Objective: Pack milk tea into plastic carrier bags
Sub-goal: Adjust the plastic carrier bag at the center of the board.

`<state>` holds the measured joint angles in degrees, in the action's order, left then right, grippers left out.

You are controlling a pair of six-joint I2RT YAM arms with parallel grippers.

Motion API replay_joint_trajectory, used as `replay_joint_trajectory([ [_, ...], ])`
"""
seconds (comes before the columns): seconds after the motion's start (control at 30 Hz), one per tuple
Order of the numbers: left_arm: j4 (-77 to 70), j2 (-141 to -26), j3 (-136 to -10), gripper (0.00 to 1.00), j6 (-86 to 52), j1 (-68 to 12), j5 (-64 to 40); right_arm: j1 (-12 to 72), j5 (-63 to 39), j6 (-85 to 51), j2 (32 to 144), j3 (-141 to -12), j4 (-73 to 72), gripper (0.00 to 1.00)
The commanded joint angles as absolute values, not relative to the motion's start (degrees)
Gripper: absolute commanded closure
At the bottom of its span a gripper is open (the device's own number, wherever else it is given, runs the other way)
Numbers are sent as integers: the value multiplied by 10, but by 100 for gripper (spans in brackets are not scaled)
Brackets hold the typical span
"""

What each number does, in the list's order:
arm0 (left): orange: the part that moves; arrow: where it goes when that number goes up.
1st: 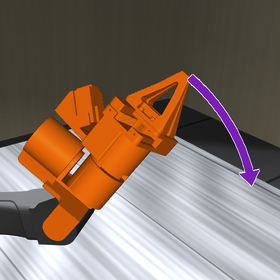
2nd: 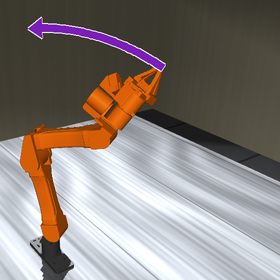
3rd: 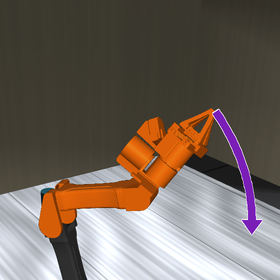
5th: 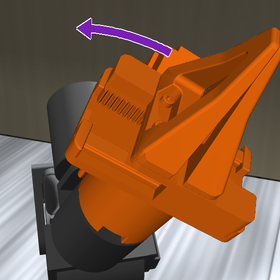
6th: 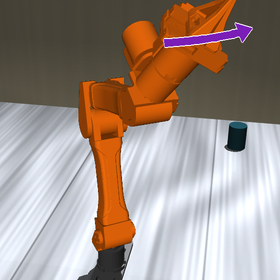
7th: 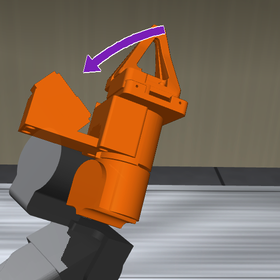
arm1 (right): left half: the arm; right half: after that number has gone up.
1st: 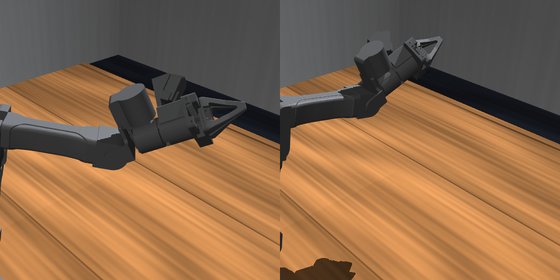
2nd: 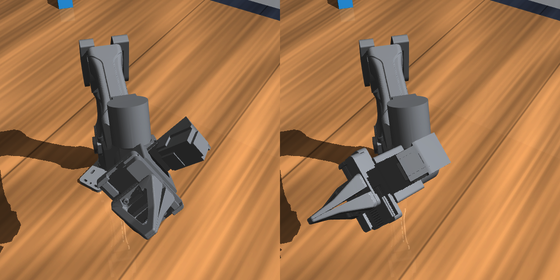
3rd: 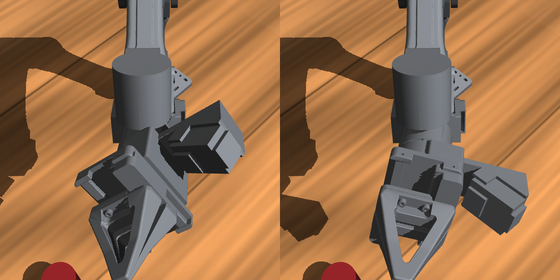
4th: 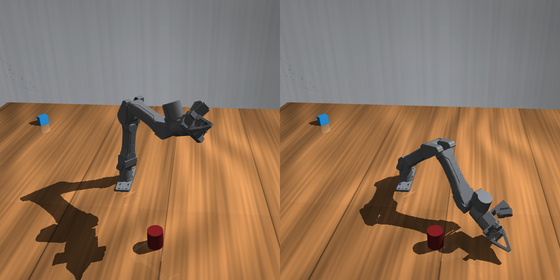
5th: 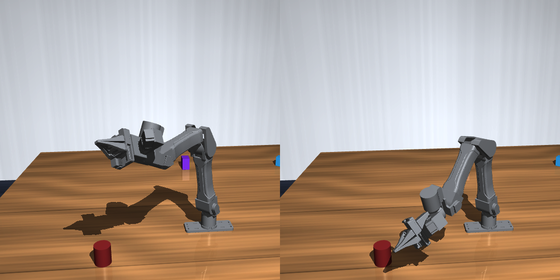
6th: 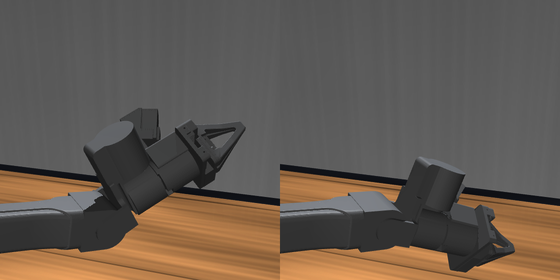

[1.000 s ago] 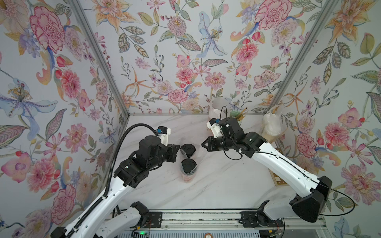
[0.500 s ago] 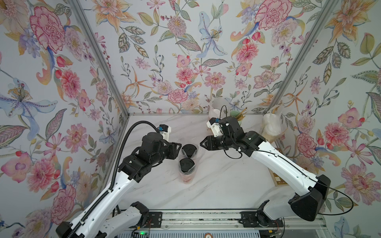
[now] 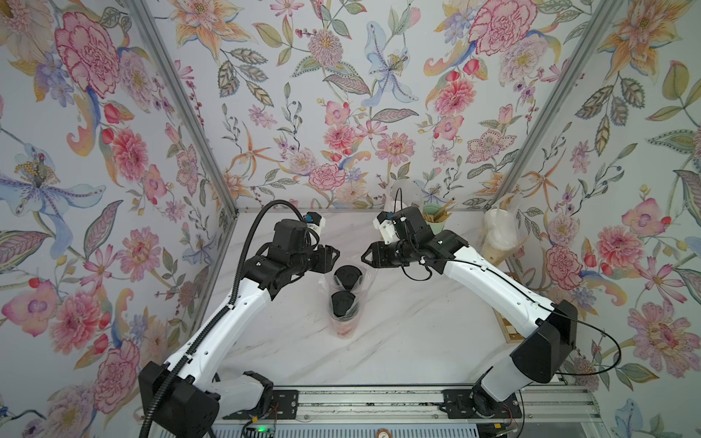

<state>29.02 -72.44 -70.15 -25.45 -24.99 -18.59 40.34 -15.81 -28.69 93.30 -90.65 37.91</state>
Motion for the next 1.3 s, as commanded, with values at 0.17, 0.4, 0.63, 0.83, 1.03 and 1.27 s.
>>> replay_joint_trajectory([
  [0.17,274,-767,-751,51,-217,-237,-220,395,-149,-276,947,-944,381,76],
  [0.4,279,-777,-770,74,-206,-237,-216,393,-144,-265,955,-964,387,87],
  [0.63,274,-786,-783,97,-206,-237,-207,392,-138,-252,969,-990,393,100],
  [0.83,257,-781,-795,100,-211,-236,-188,392,-115,-238,967,-1013,393,100],
  [1.03,236,-783,-794,100,-222,-234,-180,387,-106,-227,977,-1027,394,100],
  [1.27,213,-802,-796,93,-232,-232,-190,383,-87,-220,993,-1029,395,96],
])
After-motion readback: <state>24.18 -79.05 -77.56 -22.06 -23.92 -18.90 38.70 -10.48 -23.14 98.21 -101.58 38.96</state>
